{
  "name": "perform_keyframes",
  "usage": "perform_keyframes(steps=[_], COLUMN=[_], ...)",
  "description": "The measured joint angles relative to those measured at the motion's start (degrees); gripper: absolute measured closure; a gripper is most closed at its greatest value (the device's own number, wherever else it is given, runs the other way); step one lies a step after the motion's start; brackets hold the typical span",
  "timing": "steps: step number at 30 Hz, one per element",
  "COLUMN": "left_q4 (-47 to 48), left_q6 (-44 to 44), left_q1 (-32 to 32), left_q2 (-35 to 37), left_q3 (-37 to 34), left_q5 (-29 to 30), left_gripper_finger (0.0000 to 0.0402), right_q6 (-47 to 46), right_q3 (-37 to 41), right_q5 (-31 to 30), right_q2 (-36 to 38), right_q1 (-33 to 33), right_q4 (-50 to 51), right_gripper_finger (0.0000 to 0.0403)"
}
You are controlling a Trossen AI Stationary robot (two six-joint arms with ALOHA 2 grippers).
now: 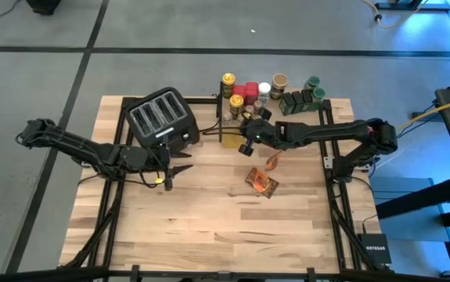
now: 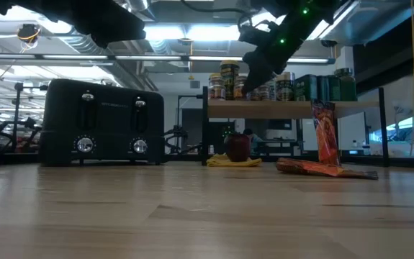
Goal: Shelf spices
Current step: Adjust the seasoning bottles on the shelf
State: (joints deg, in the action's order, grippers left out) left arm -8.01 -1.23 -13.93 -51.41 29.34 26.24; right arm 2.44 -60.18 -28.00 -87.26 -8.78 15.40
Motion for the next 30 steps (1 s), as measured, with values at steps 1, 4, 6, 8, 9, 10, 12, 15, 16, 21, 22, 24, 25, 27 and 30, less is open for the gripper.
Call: perform_keyframes(steps=[1,4,6,8,9,10,12,15,16,21,22,24,25,27,30], left_q4=[0.01,0.04,0.00,0.01,0.02,0.00,0.02,0.04,0.07,0.09,0.07,0.15,0.11,0.11,0.10], left_q6=[0.00,-0.02,-0.04,-0.04,-0.05,-0.04,-0.07,-0.07,-0.07,-0.04,-0.04,0.04,-0.04,-0.06,-0.22], left_q1=[0.00,0.00,0.00,0.00,0.00,0.00,0.00,0.00,0.00,0.00,0.00,0.00,0.00,0.00,0.00], left_q2=[0.01,0.01,0.01,0.01,0.01,0.01,0.01,0.01,0.01,0.01,0.01,0.01,0.01,0.01,0.01], left_q3=[0.00,0.00,0.00,0.00,0.00,0.00,0.00,0.00,0.00,0.00,0.00,0.00,0.00,0.00,0.00], left_q5=[0.00,0.00,0.00,-0.01,0.00,0.00,0.00,0.00,-0.01,0.00,-0.01,0.00,0.00,-0.02,0.00], left_gripper_finger=[0.0249,0.0249,0.0249,0.0249,0.0249,0.0249,0.0249,0.0249,0.0249,0.0249,0.0249,0.0249,0.0249,0.0249,0.0249], right_q6=[0.01,0.42,1.01,1.17,1.32,1.48,1.54,2.04,2.41,2.52,2.49,2.56,2.58,2.95,4.36], right_q3=[0.00,0.00,0.00,0.00,0.00,-0.02,-0.01,-0.02,-0.02,-0.02,-0.02,-0.10,-0.29,-0.60,-0.68], right_q5=[-0.02,-0.26,-0.33,-0.36,-0.42,-0.46,-0.72,-1.01,-1.08,-0.90,-0.83,-0.81,-0.80,-1.43,-4.59], right_q2=[-0.01,-0.01,-0.01,-0.03,-0.12,-0.24,-0.40,-0.77,-0.77,-0.63,-0.55,-0.49,-0.49,-0.49,-0.49], right_q1=[-0.02,-0.02,0.00,-0.06,-0.33,-0.57,-1.10,-1.65,-1.90,-1.47,-1.07,-0.39,0.08,0.81,1.46], right_q4=[-0.03,-1.92,-3.09,-3.91,-4.08,-4.30,-4.21,-4.71,-4.81,-5.67,-5.67,-5.63,-5.45,-6.10,-8.86], right_gripper_finger=[0.0391,0.0391,0.0391,0.0391,0.0391,0.0391,0.0391,0.0391,0.0391,0.0391,0.0391,0.0391,0.0391,0.0391,0.0391])
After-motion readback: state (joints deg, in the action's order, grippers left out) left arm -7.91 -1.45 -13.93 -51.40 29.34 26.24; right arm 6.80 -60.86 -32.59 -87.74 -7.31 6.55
